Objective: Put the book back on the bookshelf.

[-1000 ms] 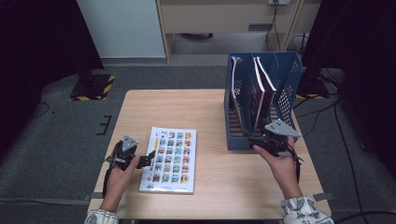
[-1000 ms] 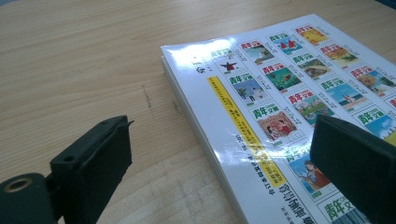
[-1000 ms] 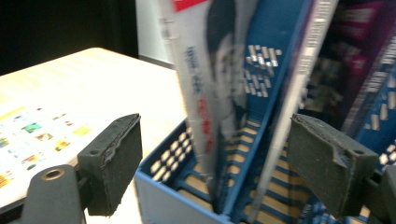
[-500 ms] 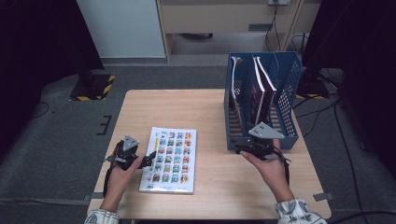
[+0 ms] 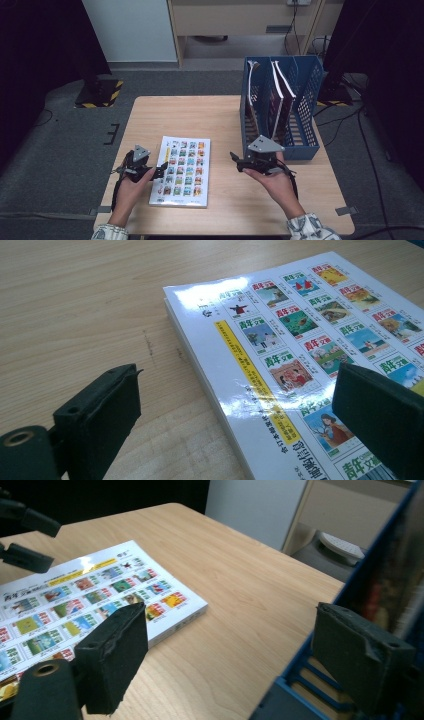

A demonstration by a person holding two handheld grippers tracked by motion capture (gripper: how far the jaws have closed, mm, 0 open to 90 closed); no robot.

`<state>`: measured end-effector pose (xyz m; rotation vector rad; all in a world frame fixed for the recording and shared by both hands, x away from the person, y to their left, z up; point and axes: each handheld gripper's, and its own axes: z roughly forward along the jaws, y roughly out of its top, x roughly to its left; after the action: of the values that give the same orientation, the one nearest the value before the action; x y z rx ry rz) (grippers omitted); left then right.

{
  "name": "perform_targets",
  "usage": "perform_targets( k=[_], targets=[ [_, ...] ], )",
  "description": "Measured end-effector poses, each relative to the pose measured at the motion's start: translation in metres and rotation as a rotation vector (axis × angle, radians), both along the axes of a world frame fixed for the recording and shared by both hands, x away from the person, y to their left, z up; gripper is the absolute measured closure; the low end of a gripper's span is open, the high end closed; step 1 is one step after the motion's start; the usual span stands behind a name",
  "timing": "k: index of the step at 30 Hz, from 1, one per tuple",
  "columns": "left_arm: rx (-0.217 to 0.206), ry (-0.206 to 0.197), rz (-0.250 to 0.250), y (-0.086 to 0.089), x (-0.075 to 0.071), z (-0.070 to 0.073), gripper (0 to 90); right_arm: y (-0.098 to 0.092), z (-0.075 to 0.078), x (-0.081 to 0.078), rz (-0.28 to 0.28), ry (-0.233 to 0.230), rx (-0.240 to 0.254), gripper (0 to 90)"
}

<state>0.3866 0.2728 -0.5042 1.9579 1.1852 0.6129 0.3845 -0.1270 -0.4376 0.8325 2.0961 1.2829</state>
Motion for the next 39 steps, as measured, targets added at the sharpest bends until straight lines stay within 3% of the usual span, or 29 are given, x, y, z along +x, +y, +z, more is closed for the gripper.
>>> perform_targets(
  k=[7,17,22,31,39],
  targets=[
    [0.004,-0.002,0.001,0.000,0.002,0.000,5.7,0.023,-0.008,0.000,0.046,0.007,-0.023,14.7],
    [-0.002,-0.011,0.004,-0.001,0.002,0.001,5.9,0.053,-0.015,0.004,0.105,-0.005,-0.052,21.7],
    [-0.010,-0.013,0.009,0.001,0.004,0.001,6.2,0.066,-0.020,0.008,0.112,0.000,-0.073,22.0],
    [-0.018,0.006,-0.014,-0.003,0.016,0.000,6.3,0.082,-0.030,0.027,0.104,0.059,-0.062,17.2],
    [0.004,0.032,-0.034,-0.011,0.029,-0.004,6.3,0.096,-0.049,0.035,0.108,0.129,-0.089,10.1]
  ],
)
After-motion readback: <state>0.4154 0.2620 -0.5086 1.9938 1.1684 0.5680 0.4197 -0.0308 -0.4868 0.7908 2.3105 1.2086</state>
